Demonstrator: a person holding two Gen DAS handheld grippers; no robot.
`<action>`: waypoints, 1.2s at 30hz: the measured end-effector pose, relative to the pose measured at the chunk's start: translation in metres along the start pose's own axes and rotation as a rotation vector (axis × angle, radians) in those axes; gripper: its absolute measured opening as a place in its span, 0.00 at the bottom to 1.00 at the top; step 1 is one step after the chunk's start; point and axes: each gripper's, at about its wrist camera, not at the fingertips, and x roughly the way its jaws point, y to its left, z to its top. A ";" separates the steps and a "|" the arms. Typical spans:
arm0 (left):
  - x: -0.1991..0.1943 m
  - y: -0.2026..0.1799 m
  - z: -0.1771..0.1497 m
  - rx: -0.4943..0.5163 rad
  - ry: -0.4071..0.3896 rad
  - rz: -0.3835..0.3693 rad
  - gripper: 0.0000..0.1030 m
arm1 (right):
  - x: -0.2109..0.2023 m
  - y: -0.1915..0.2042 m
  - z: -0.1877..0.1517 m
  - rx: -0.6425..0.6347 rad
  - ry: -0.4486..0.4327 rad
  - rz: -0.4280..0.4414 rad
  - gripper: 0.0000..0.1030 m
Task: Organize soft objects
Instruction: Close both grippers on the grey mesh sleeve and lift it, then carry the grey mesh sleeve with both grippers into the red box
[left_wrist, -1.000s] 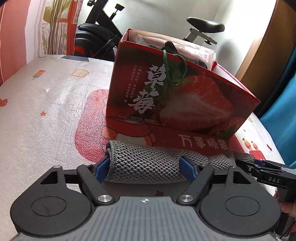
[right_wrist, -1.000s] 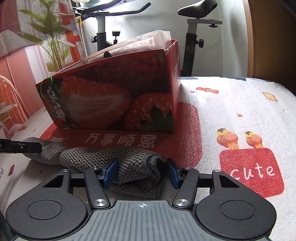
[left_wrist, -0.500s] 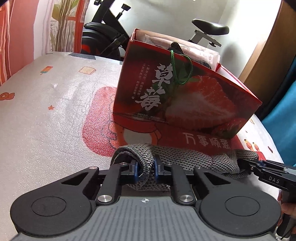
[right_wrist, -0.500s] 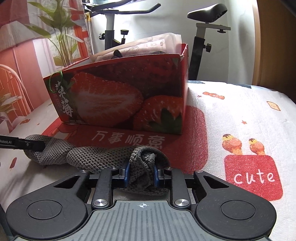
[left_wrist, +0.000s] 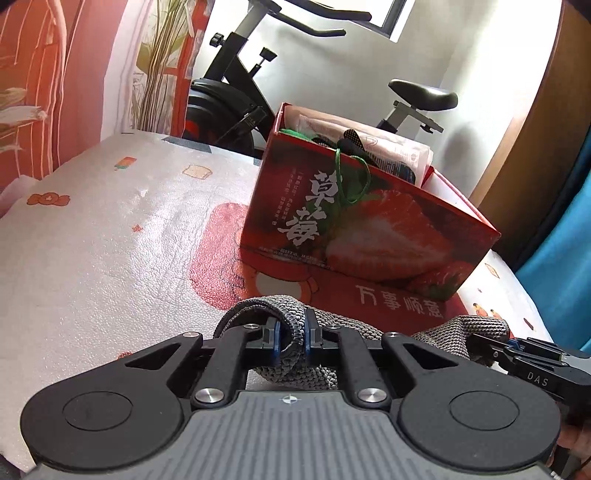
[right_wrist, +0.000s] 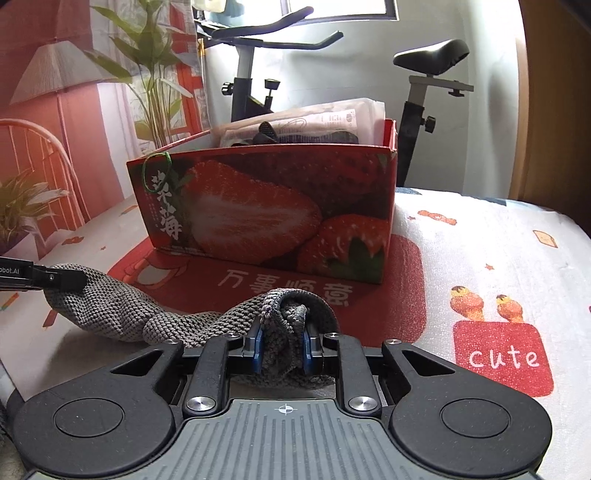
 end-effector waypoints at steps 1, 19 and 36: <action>-0.002 -0.001 0.002 0.003 -0.006 0.001 0.11 | -0.003 0.000 0.002 0.002 -0.008 0.003 0.17; -0.042 -0.040 0.090 0.103 -0.221 -0.038 0.10 | -0.051 -0.010 0.104 0.033 -0.233 0.071 0.17; 0.025 -0.048 0.148 0.174 -0.179 0.005 0.10 | 0.010 -0.022 0.182 -0.096 -0.208 0.041 0.16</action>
